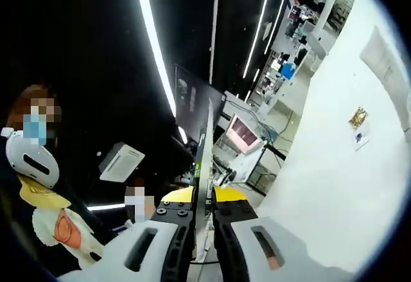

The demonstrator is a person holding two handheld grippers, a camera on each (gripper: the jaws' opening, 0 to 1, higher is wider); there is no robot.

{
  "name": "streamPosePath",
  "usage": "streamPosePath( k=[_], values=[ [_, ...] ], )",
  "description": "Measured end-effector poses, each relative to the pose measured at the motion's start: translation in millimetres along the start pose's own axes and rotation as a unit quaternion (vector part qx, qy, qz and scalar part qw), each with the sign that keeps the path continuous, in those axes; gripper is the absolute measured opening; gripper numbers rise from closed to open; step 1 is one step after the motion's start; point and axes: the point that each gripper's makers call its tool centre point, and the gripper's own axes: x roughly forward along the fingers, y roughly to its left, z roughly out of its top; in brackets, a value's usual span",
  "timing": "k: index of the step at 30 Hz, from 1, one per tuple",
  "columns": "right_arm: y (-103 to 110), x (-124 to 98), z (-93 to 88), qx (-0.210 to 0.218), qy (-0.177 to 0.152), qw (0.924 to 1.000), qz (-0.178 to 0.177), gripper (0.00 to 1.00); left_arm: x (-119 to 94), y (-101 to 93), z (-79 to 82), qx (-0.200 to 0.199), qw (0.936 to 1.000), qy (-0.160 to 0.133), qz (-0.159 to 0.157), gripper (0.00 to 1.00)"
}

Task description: Arrange the skincare products in the storage area until every visible bottle or jar stands upright without overlapping.

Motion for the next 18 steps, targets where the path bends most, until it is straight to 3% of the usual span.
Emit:
streamPosePath(
  k=[5,8,10,13,16,18],
  values=[
    [-6.1,0.3,5.9,0.021,-0.027,0.9994,-0.003,0.15,2.2,-0.7,-6.8,-0.002,0.9999,0.015,0.002,0.00],
    [-3.4,1.2,10.3,0.032,-0.032,0.9990,0.004,0.07,0.5,6.5,-16.5,0.013,0.9987,0.043,0.024,0.00],
    [-6.4,1.9,7.0,0.070,-0.026,0.9972,-0.003,0.06,0.6,3.5,-12.1,0.010,0.9993,0.032,0.014,0.00],
    [-8.1,3.0,7.3,0.078,-0.025,0.9966,0.002,0.05,-0.8,8.8,-10.4,0.033,0.9985,0.036,0.025,0.03],
    [-6.4,4.2,8.5,0.077,-0.025,0.9967,0.005,0.03,-5.6,14.5,-8.0,0.019,0.9983,0.047,0.030,0.06],
    [-7.2,4.9,10.5,0.076,-0.024,0.9968,0.004,0.03,-7.8,13.8,-2.8,0.019,0.9987,0.039,0.026,0.04]
  ],
)
